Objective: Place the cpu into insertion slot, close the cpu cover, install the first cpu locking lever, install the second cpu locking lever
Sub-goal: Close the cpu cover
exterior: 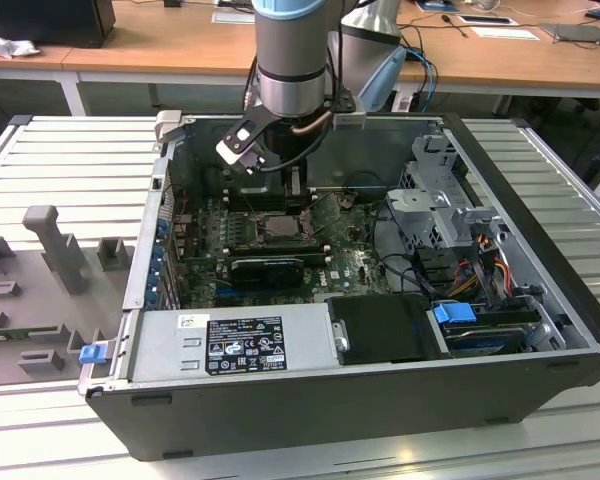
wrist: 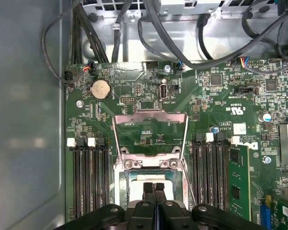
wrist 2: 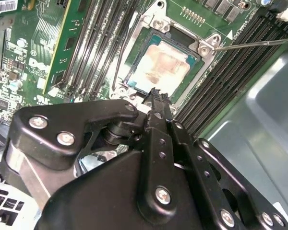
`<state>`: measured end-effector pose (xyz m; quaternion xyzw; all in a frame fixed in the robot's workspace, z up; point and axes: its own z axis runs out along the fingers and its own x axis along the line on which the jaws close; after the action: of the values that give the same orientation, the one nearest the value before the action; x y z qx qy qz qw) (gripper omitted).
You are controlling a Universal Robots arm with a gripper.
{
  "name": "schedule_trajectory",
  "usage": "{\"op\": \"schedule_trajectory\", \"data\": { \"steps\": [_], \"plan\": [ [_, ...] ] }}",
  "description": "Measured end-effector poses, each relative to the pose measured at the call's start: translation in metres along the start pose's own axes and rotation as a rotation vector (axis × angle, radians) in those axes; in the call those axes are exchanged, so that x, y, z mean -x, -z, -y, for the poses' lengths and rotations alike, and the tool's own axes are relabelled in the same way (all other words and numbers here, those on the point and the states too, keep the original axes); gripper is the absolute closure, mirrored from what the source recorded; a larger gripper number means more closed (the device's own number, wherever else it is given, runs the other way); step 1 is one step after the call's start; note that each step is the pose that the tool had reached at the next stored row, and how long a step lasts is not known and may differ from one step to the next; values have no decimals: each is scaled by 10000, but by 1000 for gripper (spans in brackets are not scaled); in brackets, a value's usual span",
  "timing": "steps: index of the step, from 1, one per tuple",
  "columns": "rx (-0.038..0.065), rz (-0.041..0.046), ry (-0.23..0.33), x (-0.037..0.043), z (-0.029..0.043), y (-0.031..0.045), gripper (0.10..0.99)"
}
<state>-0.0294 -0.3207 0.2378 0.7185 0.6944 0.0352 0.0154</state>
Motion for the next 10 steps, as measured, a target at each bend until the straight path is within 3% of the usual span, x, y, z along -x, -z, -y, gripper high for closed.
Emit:
{"op": "schedule_trajectory", "data": {
  "steps": [10],
  "plan": [
    [0,0,0,-2,-5,62,980]
  ]
}}
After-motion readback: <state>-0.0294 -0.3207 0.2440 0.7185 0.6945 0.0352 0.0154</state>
